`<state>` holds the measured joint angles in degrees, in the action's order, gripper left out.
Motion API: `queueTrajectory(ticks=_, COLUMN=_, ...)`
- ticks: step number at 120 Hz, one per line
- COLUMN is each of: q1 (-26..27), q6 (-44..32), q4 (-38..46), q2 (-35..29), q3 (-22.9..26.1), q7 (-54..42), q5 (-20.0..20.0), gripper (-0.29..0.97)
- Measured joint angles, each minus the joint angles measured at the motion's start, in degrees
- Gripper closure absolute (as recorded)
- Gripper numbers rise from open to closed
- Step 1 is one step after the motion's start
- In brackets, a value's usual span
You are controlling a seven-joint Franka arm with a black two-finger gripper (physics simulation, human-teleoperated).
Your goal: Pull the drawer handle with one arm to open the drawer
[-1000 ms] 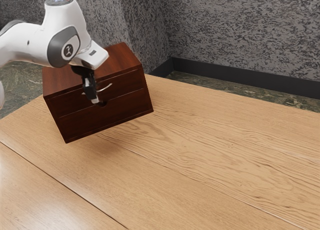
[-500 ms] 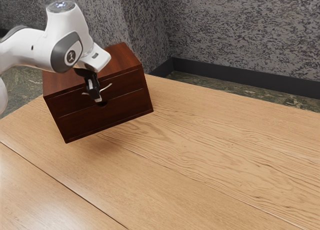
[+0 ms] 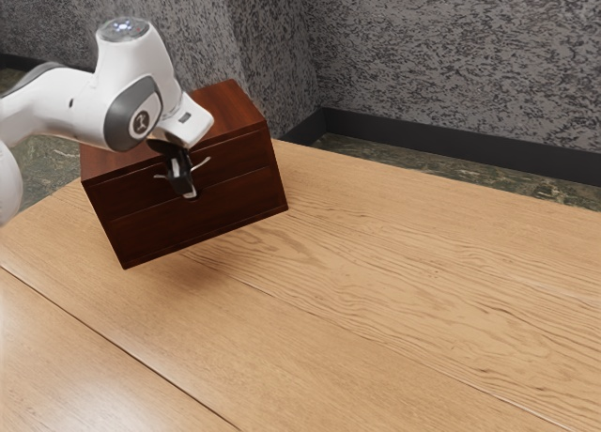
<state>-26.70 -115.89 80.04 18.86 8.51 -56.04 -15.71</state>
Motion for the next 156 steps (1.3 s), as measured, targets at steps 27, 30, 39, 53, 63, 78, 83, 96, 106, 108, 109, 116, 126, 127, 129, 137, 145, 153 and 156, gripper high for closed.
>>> queueTrajectory(ticks=27, q1=0.1, q6=-0.9, q4=1.2, q2=-0.3, q3=0.0, q7=-0.1, q5=0.0, gripper=0.26)
queueTrajectory(ticks=30, q1=0.1, q6=-1.0, q4=1.4, q2=-0.4, q3=0.0, q7=-0.1, q5=0.0, gripper=0.25)
queueTrajectory(ticks=39, q1=0.2, q6=-1.2, q4=2.3, q2=-0.9, q3=0.0, q7=-0.1, q5=0.0, gripper=0.24)
queueTrajectory(ticks=53, q1=0.5, q6=-1.4, q4=4.2, q2=-2.3, q3=0.0, q7=0.0, q5=0.0, gripper=0.30)
queueTrajectory(ticks=63, q1=0.7, q6=-1.6, q4=5.2, q2=-3.0, q3=0.0, q7=0.1, q5=0.1, gripper=0.31)
queueTrajectory(ticks=78, q1=0.7, q6=-1.9, q4=6.3, q2=-3.5, q3=0.0, q7=0.4, q5=0.2, gripper=0.27)
queueTrajectory(ticks=83, q1=0.7, q6=-2.0, q4=6.8, q2=-3.9, q3=0.1, q7=0.5, q5=0.2, gripper=0.27)
queueTrajectory(ticks=96, q1=0.9, q6=-2.1, q4=8.2, q2=-5.3, q3=0.2, q7=0.6, q5=0.3, gripper=0.35)
queueTrajectory(ticks=106, q1=1.2, q6=-2.1, q4=9.1, q2=-6.4, q3=0.2, q7=0.7, q5=0.5, gripper=0.39)
queueTrajectory(ticks=108, q1=1.3, q6=-2.1, q4=9.2, q2=-6.6, q3=0.1, q7=0.8, q5=0.5, gripper=0.39)
queueTrajectory(ticks=109, q1=1.3, q6=-2.1, q4=9.3, q2=-6.7, q3=0.1, q7=0.8, q5=0.5, gripper=0.39)
queueTrajectory(ticks=116, q1=1.5, q6=-2.1, q4=10.0, q2=-7.3, q3=0.1, q7=0.9, q5=0.6, gripper=0.39)
queueTrajectory(ticks=126, q1=1.8, q6=-2.1, q4=10.8, q2=-8.0, q3=0.1, q7=1.1, q5=0.6, gripper=0.38)
queueTrajectory(ticks=127, q1=1.8, q6=-2.1, q4=10.9, q2=-8.1, q3=0.1, q7=1.1, q5=0.6, gripper=0.38)
queueTrajectory(ticks=129, q1=1.9, q6=-2.1, q4=11.1, q2=-8.2, q3=0.1, q7=1.1, q5=0.6, gripper=0.37)
queueTrajectory(ticks=137, q1=2.2, q6=-2.1, q4=11.7, q2=-8.8, q3=0.1, q7=1.3, q5=0.6, gripper=0.37)
queueTrajectory(ticks=145, q1=2.5, q6=-2.1, q4=12.5, q2=-9.5, q3=0.1, q7=1.5, q5=0.6, gripper=0.35)
queueTrajectory(ticks=153, q1=2.7, q6=-2.1, q4=13.1, q2=-10.1, q3=0.1, q7=1.6, q5=0.6, gripper=0.35)
queueTrajectory(ticks=156, q1=2.8, q6=-2.1, q4=13.4, q2=-10.4, q3=0.2, q7=1.7, q5=0.6, gripper=0.34)
